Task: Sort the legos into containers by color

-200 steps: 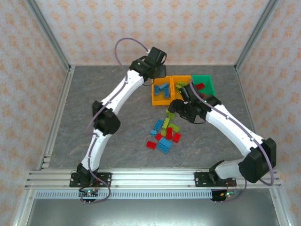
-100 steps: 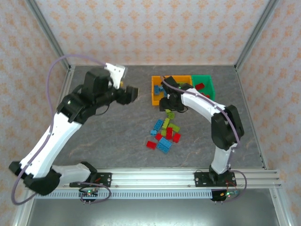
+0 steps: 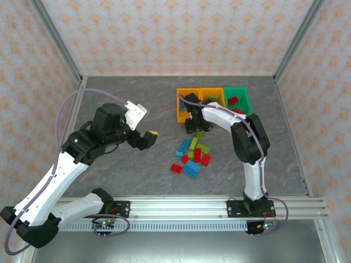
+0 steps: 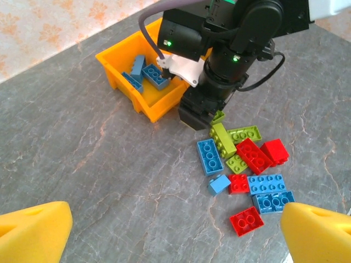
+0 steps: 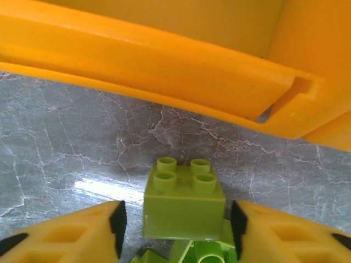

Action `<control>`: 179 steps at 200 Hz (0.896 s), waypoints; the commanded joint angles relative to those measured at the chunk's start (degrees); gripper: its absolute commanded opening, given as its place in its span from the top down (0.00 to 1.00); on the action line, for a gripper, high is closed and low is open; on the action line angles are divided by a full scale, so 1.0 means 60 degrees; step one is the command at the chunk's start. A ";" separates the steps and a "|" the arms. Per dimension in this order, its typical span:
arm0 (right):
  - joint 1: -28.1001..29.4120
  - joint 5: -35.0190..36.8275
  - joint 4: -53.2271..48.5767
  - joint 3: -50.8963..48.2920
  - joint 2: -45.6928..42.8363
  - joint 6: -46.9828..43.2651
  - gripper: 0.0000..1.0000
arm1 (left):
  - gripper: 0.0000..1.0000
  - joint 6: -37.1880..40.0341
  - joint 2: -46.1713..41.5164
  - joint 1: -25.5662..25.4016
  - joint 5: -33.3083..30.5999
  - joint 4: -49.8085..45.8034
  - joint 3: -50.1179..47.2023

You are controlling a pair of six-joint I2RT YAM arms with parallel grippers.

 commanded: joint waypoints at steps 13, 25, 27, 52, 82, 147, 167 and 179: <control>0.0059 0.0319 0.0064 -0.0008 0.0081 0.0074 0.56 | 0.02 0.0230 0.0293 -0.0059 0.0267 0.0293 -0.0096; 0.0059 0.0360 0.0024 -0.0066 0.0010 0.0132 0.59 | 0.01 0.0216 0.0361 -0.0066 0.0305 0.0278 -0.0102; 0.0064 0.0361 0.0014 -0.0072 -0.0004 0.0146 0.59 | 0.01 0.0214 0.0369 -0.0061 0.0304 0.0278 -0.0105; 0.0056 0.0433 0.0035 -0.0276 -0.0478 0.0230 0.65 | 0.01 0.0142 0.0357 -0.0061 0.0285 0.0362 -0.0228; 0.0056 0.0687 0.0184 -0.0617 -0.1797 0.0645 0.70 | 0.01 0.0067 0.0281 -0.0063 0.0212 0.0350 -0.0301; -0.1431 0.1656 0.0597 0.0030 -0.2957 0.2197 0.69 | 0.01 -0.0812 0.0297 -0.0080 -0.0004 0.0833 -0.0469; -0.2131 0.1224 0.0296 0.1527 -0.1651 0.2286 0.70 | 0.01 -0.1625 0.0625 -0.0080 -0.0109 0.0942 -0.0414; -0.2347 0.0952 -0.0054 0.2634 -0.0767 0.2247 0.69 | 0.01 -0.2103 0.0869 -0.0136 -0.0066 0.0870 -0.0333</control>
